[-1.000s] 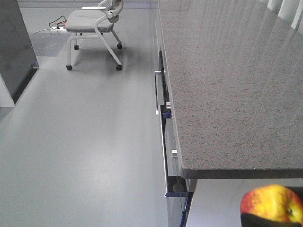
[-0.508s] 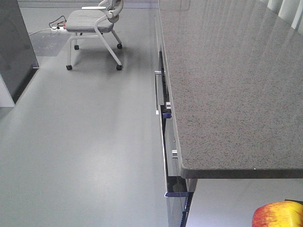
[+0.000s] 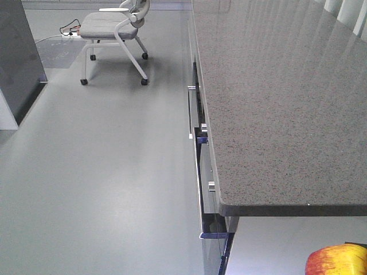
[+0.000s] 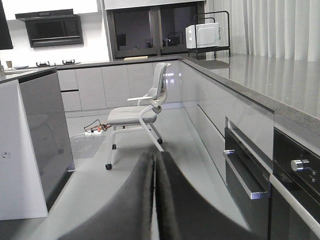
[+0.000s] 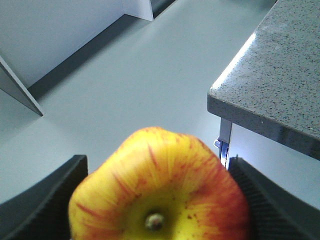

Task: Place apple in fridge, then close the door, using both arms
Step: 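Pull the held apple back off the countertop with the right gripper, then drive the base around the counter toward the open refrigerator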

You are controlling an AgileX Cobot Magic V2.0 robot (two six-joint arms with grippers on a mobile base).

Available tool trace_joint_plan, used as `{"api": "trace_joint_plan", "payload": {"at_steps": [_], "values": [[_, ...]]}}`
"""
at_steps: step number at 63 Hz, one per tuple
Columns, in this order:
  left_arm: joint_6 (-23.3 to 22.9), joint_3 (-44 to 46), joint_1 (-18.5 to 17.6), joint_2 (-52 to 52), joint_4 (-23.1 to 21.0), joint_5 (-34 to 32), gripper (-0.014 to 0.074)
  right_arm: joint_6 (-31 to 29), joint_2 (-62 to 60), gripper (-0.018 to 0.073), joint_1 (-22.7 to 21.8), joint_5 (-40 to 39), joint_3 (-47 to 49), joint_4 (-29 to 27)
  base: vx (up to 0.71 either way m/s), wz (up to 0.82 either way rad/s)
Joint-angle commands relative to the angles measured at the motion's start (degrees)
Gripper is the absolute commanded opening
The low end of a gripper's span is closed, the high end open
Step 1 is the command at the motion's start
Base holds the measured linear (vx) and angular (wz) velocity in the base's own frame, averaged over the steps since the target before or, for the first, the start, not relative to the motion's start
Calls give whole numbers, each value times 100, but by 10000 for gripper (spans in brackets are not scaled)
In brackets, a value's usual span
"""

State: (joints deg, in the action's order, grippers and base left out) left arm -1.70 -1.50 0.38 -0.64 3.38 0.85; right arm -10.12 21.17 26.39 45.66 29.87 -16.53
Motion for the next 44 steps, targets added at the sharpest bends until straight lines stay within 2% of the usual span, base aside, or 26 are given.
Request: {"api": "trace_joint_plan", "payload": {"at_steps": [1,24,44], "values": [[-13,-120,-40,-89,-54,-391,-6,-7,37,377,9,-393,161,-91,0,0],[-13,-120,-40,-89,-54,-391,-6,-7,37,377,9,-387,161,-91,0,6],[-13,-120,-40,-89,-54,-391,-6,-7,37,377,9,-387,161,-91,0,30]]}}
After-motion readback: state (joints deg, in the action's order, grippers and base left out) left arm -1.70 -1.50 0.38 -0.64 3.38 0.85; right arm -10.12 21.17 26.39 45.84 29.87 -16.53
